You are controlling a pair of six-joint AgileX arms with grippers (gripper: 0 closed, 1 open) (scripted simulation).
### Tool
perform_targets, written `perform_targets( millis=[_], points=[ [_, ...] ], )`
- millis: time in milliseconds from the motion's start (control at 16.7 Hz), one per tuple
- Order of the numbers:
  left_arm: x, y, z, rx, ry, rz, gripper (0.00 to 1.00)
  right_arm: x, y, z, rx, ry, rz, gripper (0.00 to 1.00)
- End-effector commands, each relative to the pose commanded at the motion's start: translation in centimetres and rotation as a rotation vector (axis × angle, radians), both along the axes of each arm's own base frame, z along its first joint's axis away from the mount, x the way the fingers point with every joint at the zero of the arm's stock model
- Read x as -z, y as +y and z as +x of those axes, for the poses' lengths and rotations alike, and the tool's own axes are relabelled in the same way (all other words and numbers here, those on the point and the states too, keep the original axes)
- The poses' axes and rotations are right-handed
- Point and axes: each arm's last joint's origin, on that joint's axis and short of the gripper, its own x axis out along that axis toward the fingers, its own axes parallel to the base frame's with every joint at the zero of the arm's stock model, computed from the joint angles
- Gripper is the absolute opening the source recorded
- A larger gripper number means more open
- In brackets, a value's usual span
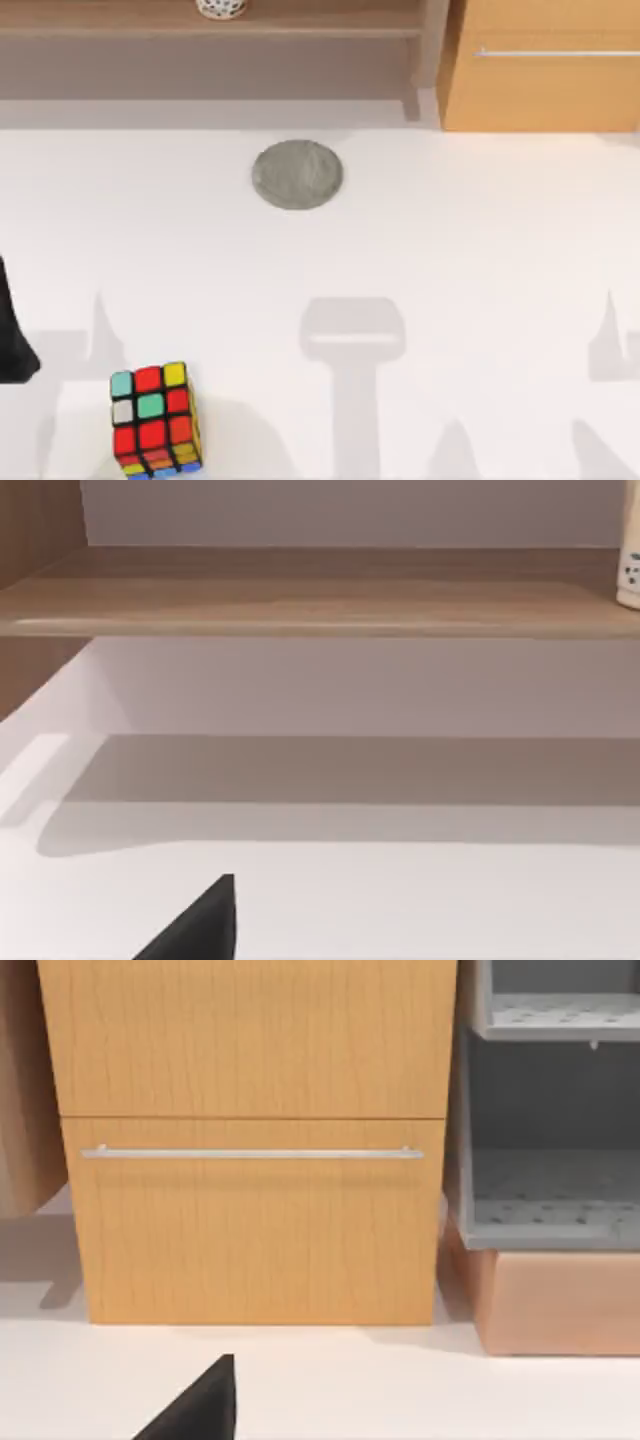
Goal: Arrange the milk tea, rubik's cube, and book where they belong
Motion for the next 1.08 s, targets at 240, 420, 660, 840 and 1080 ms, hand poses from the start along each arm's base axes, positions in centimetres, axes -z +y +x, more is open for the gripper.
perform_targets(
  millis=[240, 420, 660, 840, 1080],
  points=[
    [-0.8, -0.1, 0.0, 0.001, -0.012, 0.000, 1.00, 0.0, 0.0, 0.0, 0.000, 0.000, 0.000, 1.00],
    [-3.7, -0.4, 0.5, 0.006, -0.049, -0.003, 1.00, 0.0, 0.0, 0.0, 0.000, 0.000, 0.000, 1.00],
    [-9.0, -1.4, 3.3, 0.014, -0.074, -0.013, 1.00, 0.0, 0.0, 0.0, 0.000, 0.000, 0.000, 1.00],
    [-11.7, -3.2, 8.3, 0.017, -0.038, -0.013, 1.00, 0.0, 0.0, 0.0, 0.000, 0.000, 0.000, 1.00],
    [-12.0, -7.2, 16.6, 0.020, 0.010, -0.005, 1.00, 0.0, 0.0, 0.0, 0.000, 0.000, 0.000, 1.00]
  ],
)
